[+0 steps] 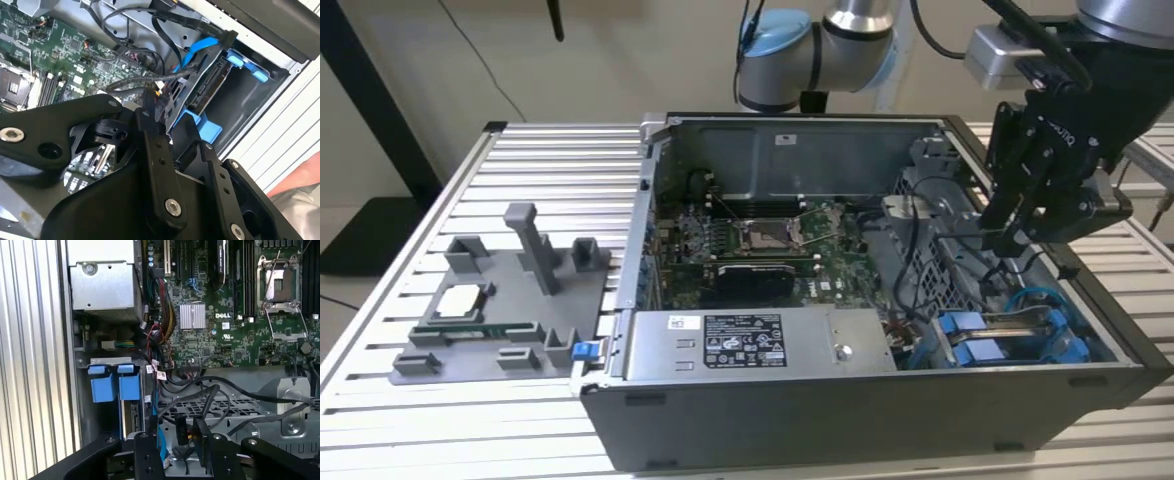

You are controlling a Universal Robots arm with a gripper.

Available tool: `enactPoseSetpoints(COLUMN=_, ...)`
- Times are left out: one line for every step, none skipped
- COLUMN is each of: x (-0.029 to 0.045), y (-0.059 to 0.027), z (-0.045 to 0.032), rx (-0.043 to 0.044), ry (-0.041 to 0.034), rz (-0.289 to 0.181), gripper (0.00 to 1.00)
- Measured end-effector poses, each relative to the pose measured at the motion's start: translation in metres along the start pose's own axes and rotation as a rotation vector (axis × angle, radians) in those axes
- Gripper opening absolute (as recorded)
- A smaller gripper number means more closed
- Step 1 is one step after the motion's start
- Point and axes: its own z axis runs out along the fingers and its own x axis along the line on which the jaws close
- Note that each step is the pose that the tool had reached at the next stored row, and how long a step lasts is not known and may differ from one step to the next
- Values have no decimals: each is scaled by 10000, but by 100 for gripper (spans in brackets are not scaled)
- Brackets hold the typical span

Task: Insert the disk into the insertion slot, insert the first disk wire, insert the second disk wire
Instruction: 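Insert the first disk wire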

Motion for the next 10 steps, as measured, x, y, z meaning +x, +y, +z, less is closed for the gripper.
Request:
enactPoseSetpoints(x=-1, y=1, z=4, rx=0, ry=-2, rz=-110, gripper=100)
enactPoseSetpoints(x=-1, y=1, z=5, rx=1, ry=1, rz=-231, gripper=100)
enactPoseSetpoints(x=0, y=3, z=5, rx=-1, ry=2, rz=-360, gripper=100)
enactPoseSetpoints(x=-1, y=6, z=7, rx=-2, ry=2, rz=-482, gripper=100)
enactPoseSetpoints(x=-1, y=10, z=9, rx=1, ry=-1, rz=-565, gripper=100)
enactPoseSetpoints(x=0, y=15, z=12, rx=17, ry=-3, rz=-624, gripper=100)
enactPoseSetpoints(x=0, y=20, z=14, rx=51, ry=-8, rz=-664, gripper=100)
enactPoseSetpoints(x=1, y=26, z=17, rx=116, ry=-18, rz=-689, gripper=100)
enactPoseSetpoints(x=1, y=33, z=20, rx=232, ry=-43, rz=-710, gripper=100)
enactPoseSetpoints(x=2, y=42, z=22, rx=368, ry=-72, rz=-730, gripper=100)
